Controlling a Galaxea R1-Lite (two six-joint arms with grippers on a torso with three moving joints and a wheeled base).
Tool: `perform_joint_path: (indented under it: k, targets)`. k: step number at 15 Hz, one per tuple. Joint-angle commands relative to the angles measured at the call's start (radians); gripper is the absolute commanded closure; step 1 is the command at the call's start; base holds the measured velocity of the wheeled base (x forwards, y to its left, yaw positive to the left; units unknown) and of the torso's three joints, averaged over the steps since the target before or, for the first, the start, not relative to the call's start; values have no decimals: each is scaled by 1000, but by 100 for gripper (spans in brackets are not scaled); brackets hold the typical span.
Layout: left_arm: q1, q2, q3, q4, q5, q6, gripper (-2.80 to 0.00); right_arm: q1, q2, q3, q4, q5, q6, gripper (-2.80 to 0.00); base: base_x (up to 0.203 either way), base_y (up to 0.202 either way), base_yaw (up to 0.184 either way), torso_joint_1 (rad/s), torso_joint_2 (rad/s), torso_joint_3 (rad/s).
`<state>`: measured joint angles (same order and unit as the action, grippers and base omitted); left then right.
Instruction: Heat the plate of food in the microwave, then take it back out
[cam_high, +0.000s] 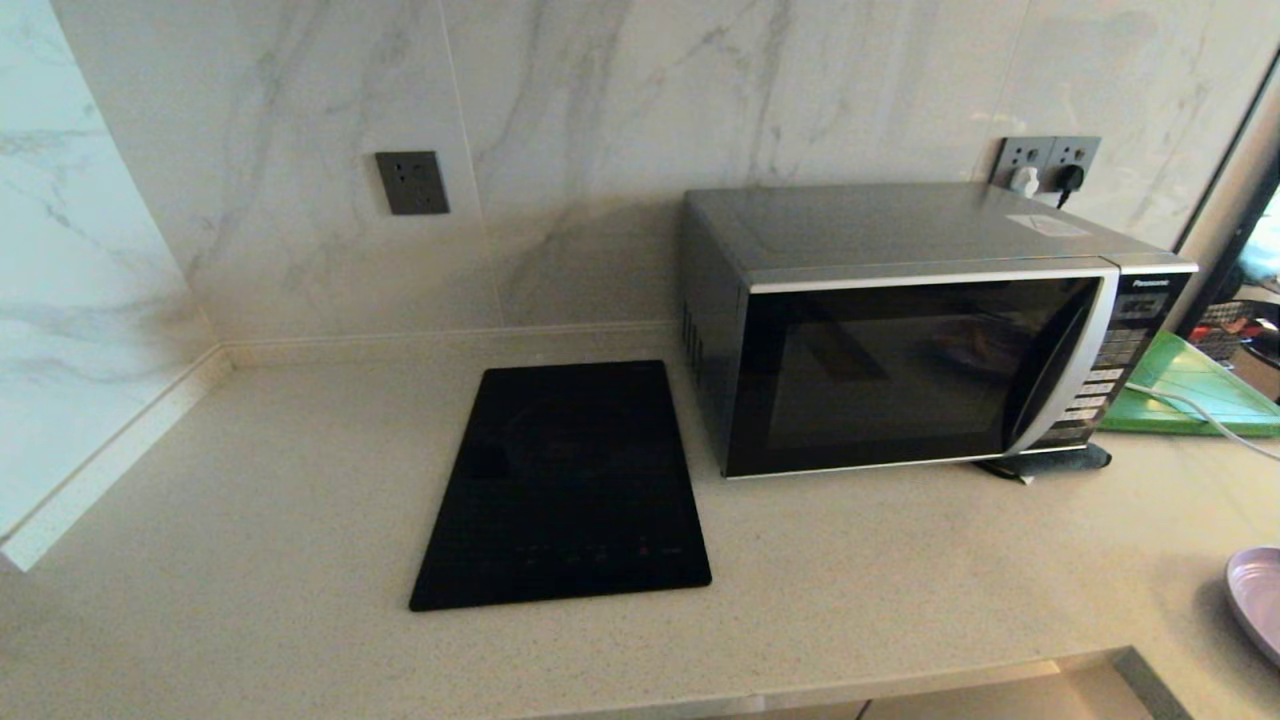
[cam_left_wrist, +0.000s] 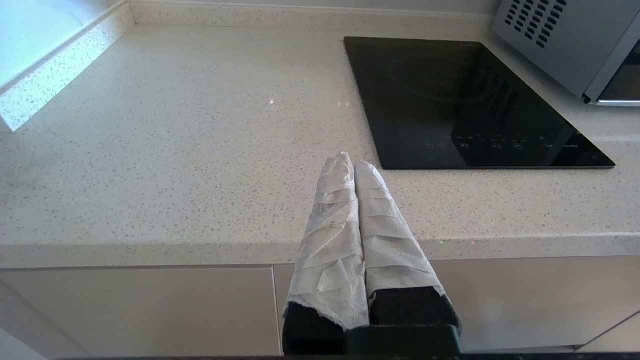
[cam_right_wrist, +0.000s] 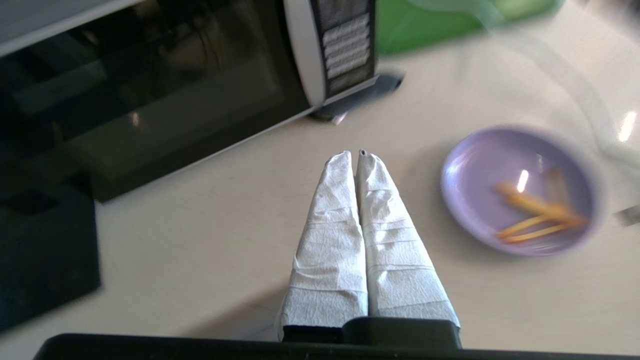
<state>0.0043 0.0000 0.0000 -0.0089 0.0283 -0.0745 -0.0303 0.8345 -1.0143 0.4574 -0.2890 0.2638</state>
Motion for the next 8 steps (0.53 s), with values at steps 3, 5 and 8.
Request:
perform_joint_path:
  k: [3,5,8]
  targets:
    - [0,2,0,0,1,-1,0,-15,-456,187,59,14,-136,0,0,0,0,0,0,0]
    - [0,2,0,0,1,-1,0,-14,-555,224,120,19,-179,0,0,0,0,0,0,0]
    - [0,2,0,0,1,-1,0,13,-644,255,165,5,-189,0,0,0,0,0,0,0]
